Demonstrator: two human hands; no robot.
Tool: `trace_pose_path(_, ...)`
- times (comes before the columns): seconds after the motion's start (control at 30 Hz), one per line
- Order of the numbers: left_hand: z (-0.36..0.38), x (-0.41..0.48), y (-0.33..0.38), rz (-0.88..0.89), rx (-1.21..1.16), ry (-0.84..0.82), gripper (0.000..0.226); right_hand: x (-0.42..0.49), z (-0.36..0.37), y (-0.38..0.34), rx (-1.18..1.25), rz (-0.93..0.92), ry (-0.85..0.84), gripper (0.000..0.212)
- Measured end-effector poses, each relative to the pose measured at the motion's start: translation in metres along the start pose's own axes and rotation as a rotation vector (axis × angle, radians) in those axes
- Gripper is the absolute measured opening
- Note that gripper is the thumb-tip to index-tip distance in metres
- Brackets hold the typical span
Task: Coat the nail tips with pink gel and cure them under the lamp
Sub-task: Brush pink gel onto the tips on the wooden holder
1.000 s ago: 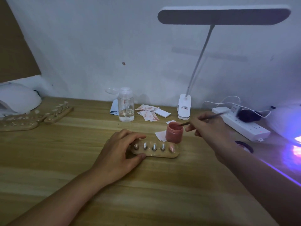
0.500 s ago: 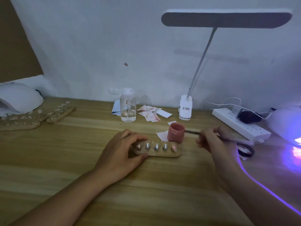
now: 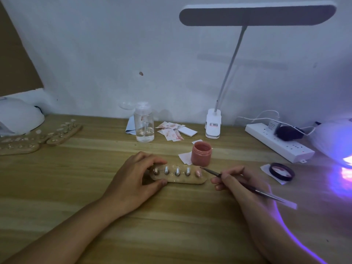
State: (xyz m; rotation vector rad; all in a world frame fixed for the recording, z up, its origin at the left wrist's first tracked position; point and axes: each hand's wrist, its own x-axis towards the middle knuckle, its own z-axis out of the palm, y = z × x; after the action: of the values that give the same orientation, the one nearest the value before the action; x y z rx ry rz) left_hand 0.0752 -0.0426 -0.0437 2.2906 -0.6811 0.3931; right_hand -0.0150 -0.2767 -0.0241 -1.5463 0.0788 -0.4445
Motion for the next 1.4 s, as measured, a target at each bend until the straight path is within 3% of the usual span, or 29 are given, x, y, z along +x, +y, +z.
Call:
trace_pose_path(0.47, -0.001, -0.002, 0.002, -0.015, 0.0, -0.008, 0.041, 0.001, -0.002, 0.006, -0.05, -0.023, -0.008, 0.012)
trace_pose_path(0.6, -0.001, -0.002, 0.004, -0.011, 0.008, -0.004, 0.041, 0.0, -0.001, 0.0, -0.126, -0.197, 0.034, 0.008)
trace_pose_path(0.67, -0.002, -0.003, 0.005, 0.024, 0.055, 0.014, 0.041, -0.001, -0.001, 0.0, -0.263, -0.282, 0.016, 0.016)
trace_pose_path(0.73, -0.002, -0.004, 0.008, 0.095, 0.168, 0.031, 0.042, -0.001, -0.002, 0.003, -0.411, -0.321, 0.004, 0.007)
trace_pose_path(0.87, -0.003, -0.006, 0.012, 0.165, 0.259, 0.037, 0.041, -0.003, -0.004, 0.013, -0.588, -0.344, -0.065, 0.036)
trace_pose_path(0.97, -0.003, -0.008, 0.017, 0.219, 0.265, -0.01, 0.042, -0.003, -0.002, 0.014, -0.676, -0.394, -0.063, 0.046)
trace_pose_path(1.1, -0.003, -0.008, 0.019, 0.19, 0.236, -0.035, 0.041, -0.004, -0.004, 0.013, -0.614, -0.366, -0.016, 0.042)
trace_pose_path(1.23, -0.002, -0.005, 0.014, 0.077, 0.206, -0.001, 0.034, 0.005, -0.009, 0.001, -0.321, -0.194, 0.145, 0.01)
trace_pose_path(1.33, -0.001, -0.003, 0.009, -0.012, 0.189, -0.007, 0.036, 0.023, -0.007, -0.009, -0.16, -0.024, 0.225, 0.016)
trace_pose_path(1.4, -0.001, -0.002, 0.007, -0.045, 0.184, -0.007, 0.043, 0.036, -0.004, -0.017, -0.165, -0.017, 0.217, 0.012)
